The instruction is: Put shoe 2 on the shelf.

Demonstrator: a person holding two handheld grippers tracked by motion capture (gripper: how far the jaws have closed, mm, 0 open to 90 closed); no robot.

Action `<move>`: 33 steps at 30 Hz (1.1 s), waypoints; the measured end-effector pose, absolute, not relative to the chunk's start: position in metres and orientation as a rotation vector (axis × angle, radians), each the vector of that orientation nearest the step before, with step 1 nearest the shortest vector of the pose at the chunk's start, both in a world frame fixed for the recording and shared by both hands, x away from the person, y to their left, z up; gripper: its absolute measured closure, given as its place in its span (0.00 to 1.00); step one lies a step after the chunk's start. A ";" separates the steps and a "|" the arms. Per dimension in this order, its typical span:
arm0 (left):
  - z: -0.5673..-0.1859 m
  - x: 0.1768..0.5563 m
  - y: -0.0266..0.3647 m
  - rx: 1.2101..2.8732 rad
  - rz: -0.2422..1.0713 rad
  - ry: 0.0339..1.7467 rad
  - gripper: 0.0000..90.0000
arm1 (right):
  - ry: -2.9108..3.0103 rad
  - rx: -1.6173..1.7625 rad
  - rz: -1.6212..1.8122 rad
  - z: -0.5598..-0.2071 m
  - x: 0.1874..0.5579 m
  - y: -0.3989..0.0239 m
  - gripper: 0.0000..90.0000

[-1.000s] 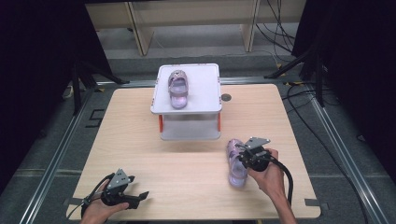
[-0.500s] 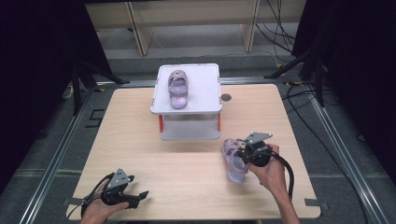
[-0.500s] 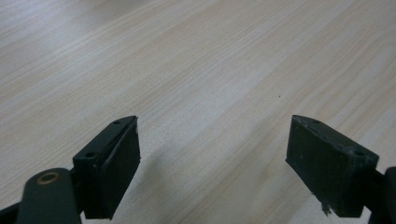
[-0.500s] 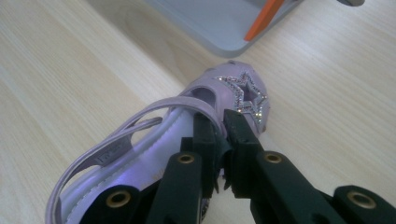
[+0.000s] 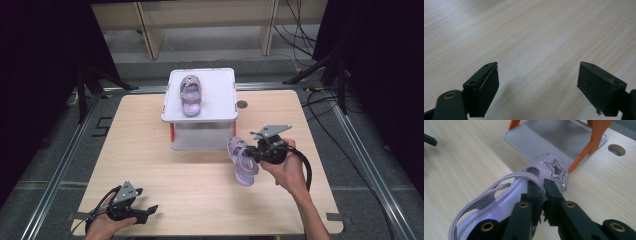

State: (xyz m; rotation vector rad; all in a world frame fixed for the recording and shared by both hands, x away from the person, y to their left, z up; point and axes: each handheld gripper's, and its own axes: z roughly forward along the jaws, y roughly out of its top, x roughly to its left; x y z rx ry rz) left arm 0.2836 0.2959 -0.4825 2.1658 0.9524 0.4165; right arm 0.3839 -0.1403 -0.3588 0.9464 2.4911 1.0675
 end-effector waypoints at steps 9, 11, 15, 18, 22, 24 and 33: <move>-0.484 0.284 0.296 2.157 0.412 0.955 0.19 | 2.527 0.883 1.107 -0.316 0.386 -0.137 0.94; -0.484 0.284 0.296 2.159 0.411 0.956 0.19 | 2.528 0.893 1.110 -0.310 0.386 -0.137 0.94; -0.484 0.284 0.296 2.159 0.409 0.955 0.19 | 2.512 0.827 1.126 -0.289 0.389 -0.133 0.94; -0.484 0.285 0.296 2.163 0.415 0.949 0.19 | 2.479 0.820 1.135 -0.267 0.394 -0.130 0.94; -0.484 0.284 0.296 2.165 0.416 0.947 0.19 | 2.454 0.803 1.154 -0.250 0.406 -0.124 0.94; -0.483 0.285 0.296 2.177 0.432 0.933 0.19 | 2.433 0.807 1.148 -0.245 0.414 -0.121 0.94; -0.482 0.284 0.297 2.174 0.410 0.948 0.19 | 2.401 0.850 1.112 -0.236 0.454 -0.099 0.94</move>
